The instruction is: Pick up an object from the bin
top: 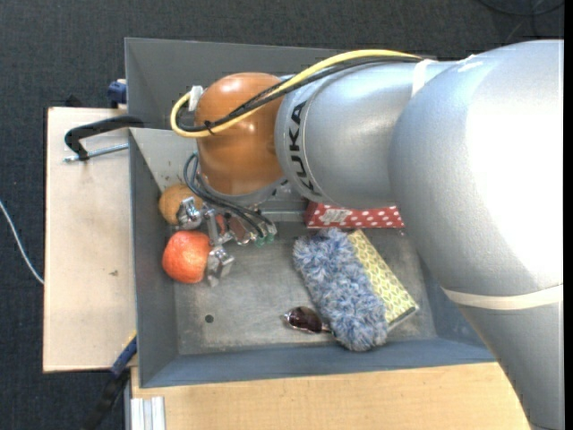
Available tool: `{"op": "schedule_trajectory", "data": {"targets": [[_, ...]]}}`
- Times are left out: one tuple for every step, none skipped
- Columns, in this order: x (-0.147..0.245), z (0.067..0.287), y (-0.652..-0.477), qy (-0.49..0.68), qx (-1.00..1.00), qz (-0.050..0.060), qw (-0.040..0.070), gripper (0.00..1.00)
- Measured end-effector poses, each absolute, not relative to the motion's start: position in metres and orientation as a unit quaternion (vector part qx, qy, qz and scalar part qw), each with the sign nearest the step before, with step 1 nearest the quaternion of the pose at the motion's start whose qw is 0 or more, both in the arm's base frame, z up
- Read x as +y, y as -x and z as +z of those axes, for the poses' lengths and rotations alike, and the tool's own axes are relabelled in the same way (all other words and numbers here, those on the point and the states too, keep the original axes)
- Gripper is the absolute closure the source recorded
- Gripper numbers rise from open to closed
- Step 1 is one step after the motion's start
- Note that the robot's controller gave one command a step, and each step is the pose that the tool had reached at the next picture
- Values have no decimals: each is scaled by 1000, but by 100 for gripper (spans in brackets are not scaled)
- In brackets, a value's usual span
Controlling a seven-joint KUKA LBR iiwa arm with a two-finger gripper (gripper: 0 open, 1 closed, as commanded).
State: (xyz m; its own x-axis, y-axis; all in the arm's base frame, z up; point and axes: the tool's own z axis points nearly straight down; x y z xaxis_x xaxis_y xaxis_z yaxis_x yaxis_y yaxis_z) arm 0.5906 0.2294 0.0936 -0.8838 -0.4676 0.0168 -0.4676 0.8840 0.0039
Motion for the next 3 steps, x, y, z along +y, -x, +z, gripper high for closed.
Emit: {"op": "schedule_trajectory", "data": {"targets": [[230, 114, -591, -241, -971, -1, 4, 100], [231, 137, -593, -241, -971, -1, -1, 100], [231, 153, -595, -240, -971, -2, -6, 100]]}}
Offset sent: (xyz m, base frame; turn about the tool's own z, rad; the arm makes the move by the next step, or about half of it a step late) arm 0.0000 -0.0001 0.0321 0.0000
